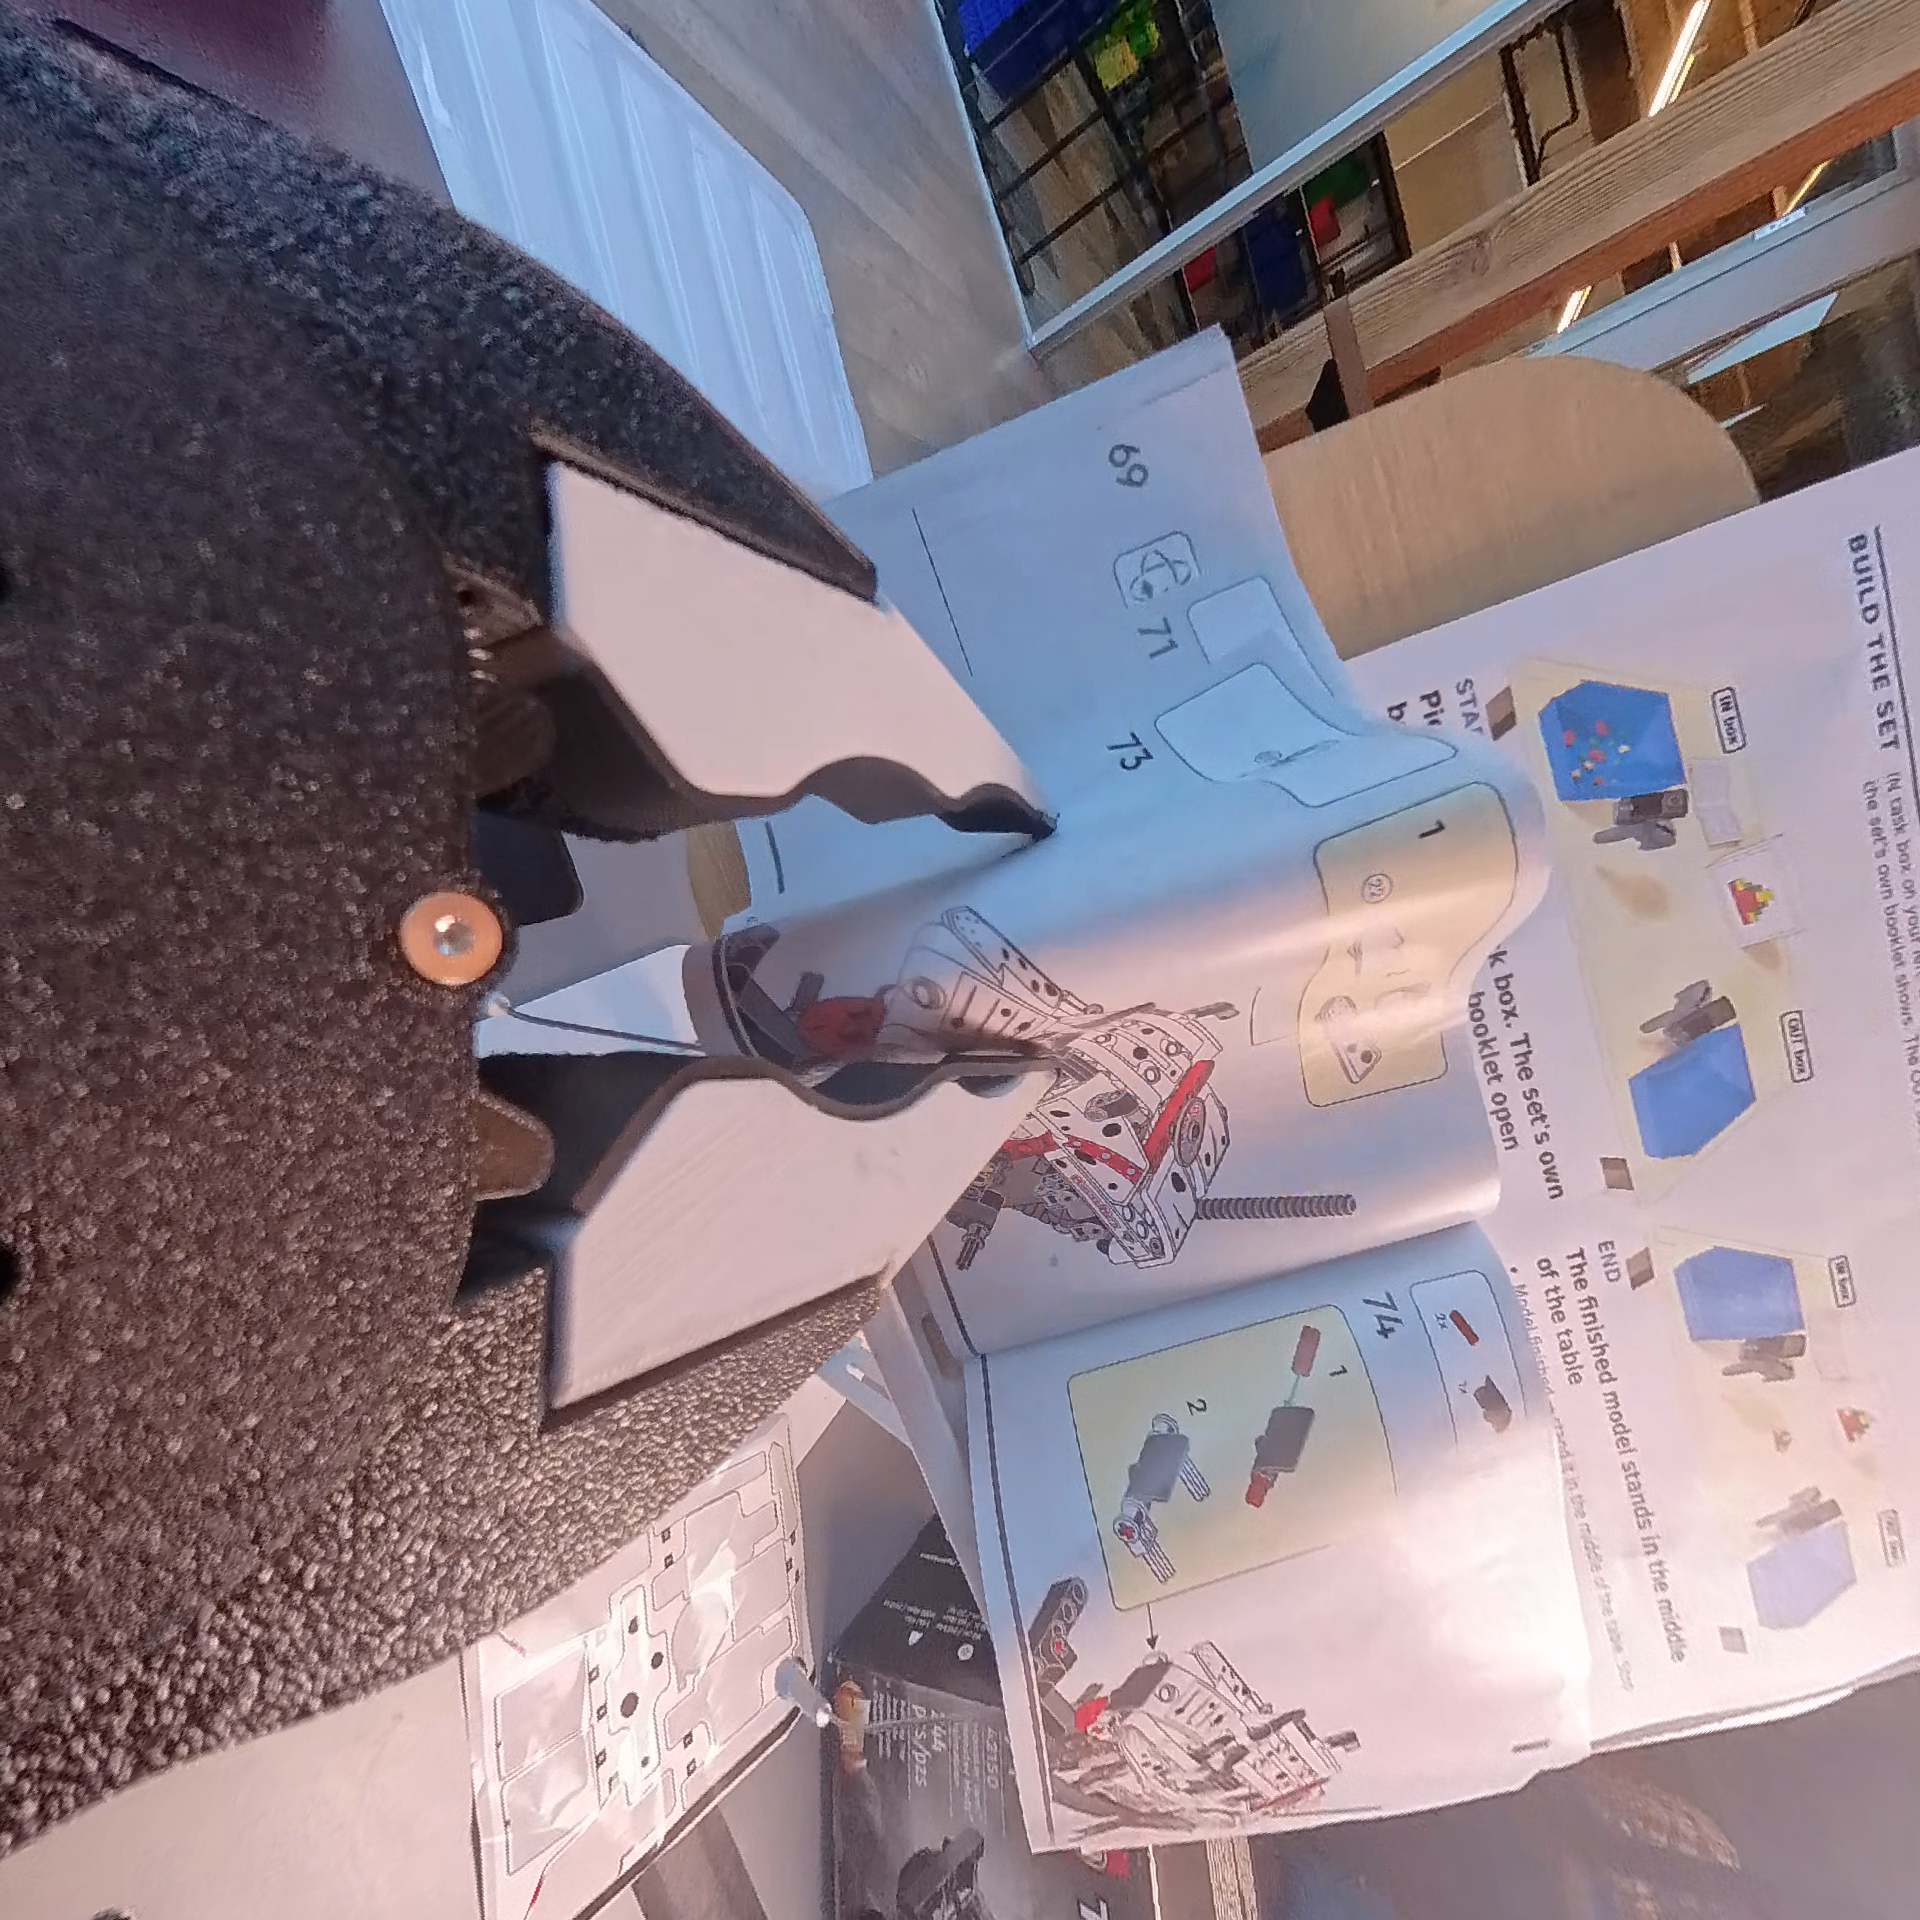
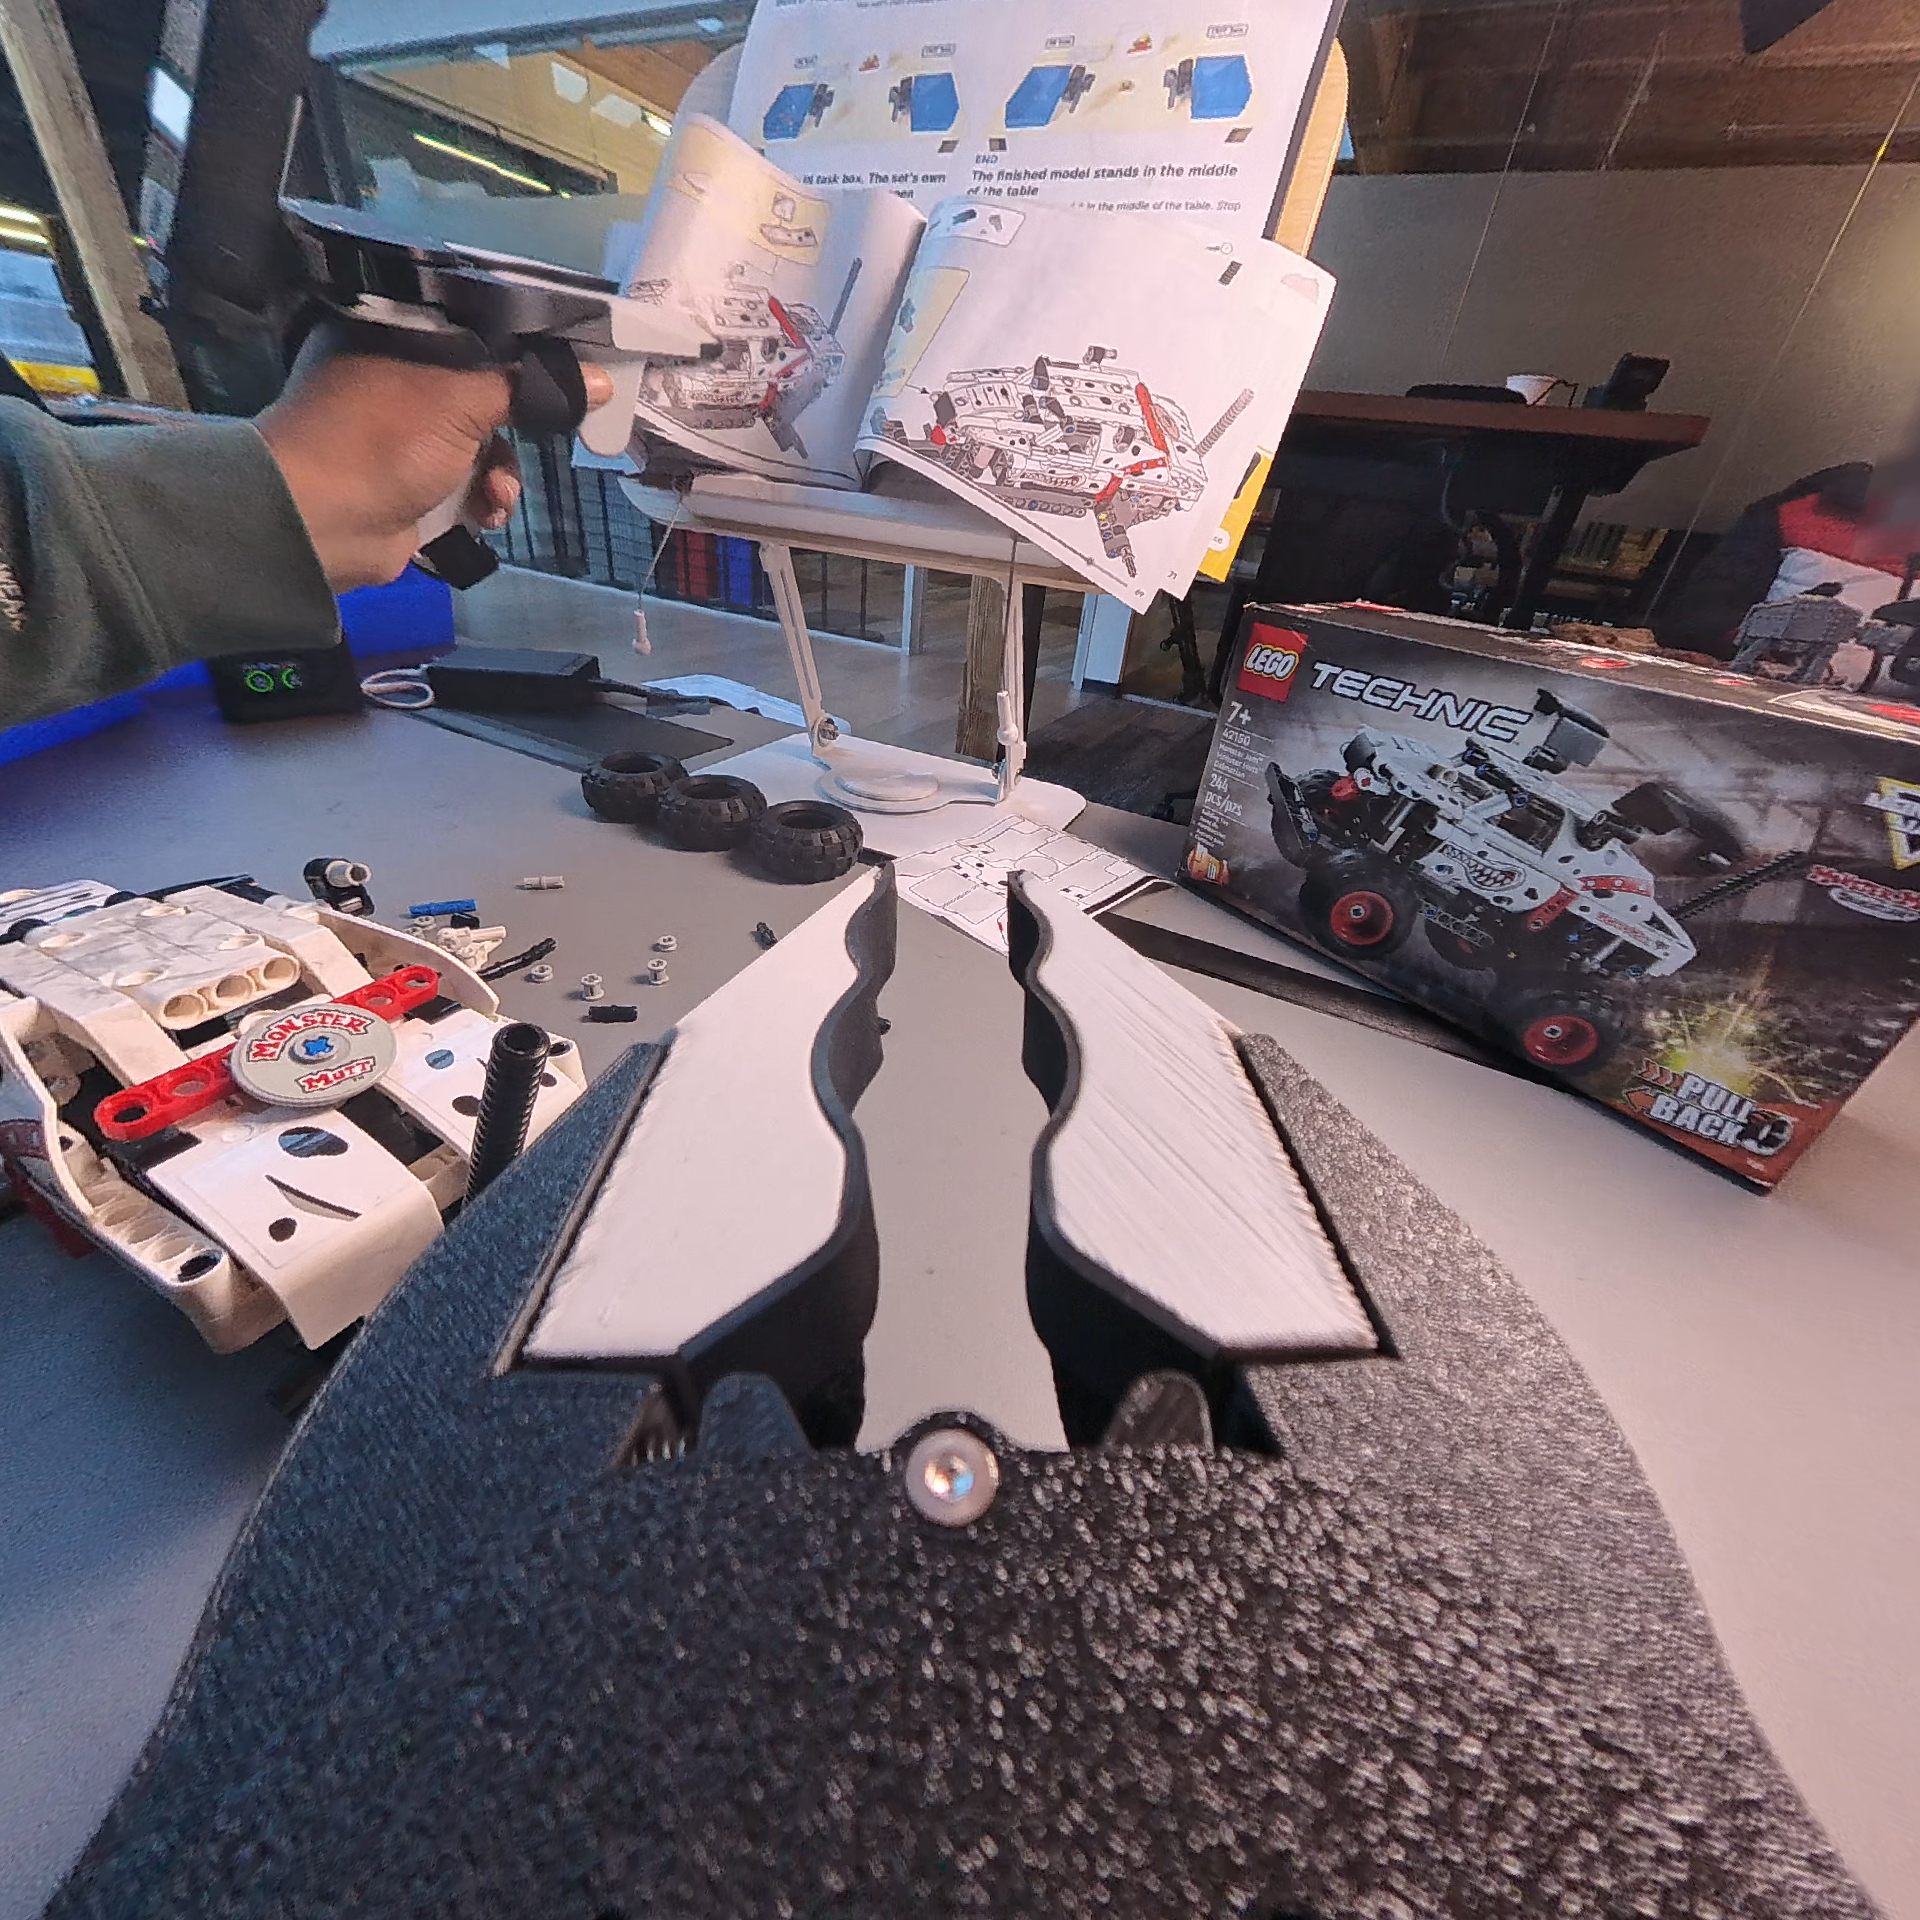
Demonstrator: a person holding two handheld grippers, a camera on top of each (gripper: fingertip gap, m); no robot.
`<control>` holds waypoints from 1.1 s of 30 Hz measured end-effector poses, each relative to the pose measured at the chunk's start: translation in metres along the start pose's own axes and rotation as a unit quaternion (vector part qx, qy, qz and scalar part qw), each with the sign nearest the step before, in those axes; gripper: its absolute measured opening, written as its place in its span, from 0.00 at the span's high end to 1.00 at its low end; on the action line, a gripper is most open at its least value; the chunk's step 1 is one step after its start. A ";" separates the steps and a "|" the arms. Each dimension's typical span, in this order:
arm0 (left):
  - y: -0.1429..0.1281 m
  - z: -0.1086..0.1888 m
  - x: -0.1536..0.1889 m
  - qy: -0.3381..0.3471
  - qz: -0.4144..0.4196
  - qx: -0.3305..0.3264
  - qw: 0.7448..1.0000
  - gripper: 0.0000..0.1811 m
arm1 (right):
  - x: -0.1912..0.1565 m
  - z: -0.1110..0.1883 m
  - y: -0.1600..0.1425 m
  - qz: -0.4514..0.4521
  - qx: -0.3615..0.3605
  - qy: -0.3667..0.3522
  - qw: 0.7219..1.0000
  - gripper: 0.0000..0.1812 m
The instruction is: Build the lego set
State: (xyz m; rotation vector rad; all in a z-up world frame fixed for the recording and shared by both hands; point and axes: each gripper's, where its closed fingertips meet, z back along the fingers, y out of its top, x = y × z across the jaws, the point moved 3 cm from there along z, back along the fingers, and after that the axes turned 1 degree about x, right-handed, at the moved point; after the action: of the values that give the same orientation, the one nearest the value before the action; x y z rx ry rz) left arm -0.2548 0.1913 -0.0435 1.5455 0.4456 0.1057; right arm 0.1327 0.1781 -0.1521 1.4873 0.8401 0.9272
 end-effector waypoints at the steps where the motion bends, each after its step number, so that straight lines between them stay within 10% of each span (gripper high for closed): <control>1: 0.003 0.002 0.002 -0.009 0.003 0.005 1.000 0.78 | 0.000 0.000 0.000 0.000 0.000 0.000 1.000 0.89; 10: 0.030 0.012 0.070 -0.177 0.083 0.026 0.980 0.79 | 0.006 -0.005 0.003 -0.018 0.004 -0.002 1.000 0.89; 18: 0.040 0.018 0.094 -0.146 -0.012 0.032 0.989 0.70 | 0.025 -0.051 0.058 -0.036 0.023 0.042 0.998 0.84; 30: 0.031 0.051 0.133 -0.205 -0.090 0.045 0.973 0.69 | -0.031 -0.226 0.132 -0.109 -0.056 0.213 0.969 0.59; 33: 0.031 0.058 0.124 -0.204 -0.078 0.055 0.974 0.69 | -0.014 -0.258 0.121 -0.040 -0.097 0.140 0.985 0.81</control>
State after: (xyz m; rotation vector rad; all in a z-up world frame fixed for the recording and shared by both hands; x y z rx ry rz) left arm -0.1151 0.1801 -0.0413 1.5849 0.2467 -0.3582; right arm -0.1052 0.2635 -0.0195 1.1635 0.9749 1.1417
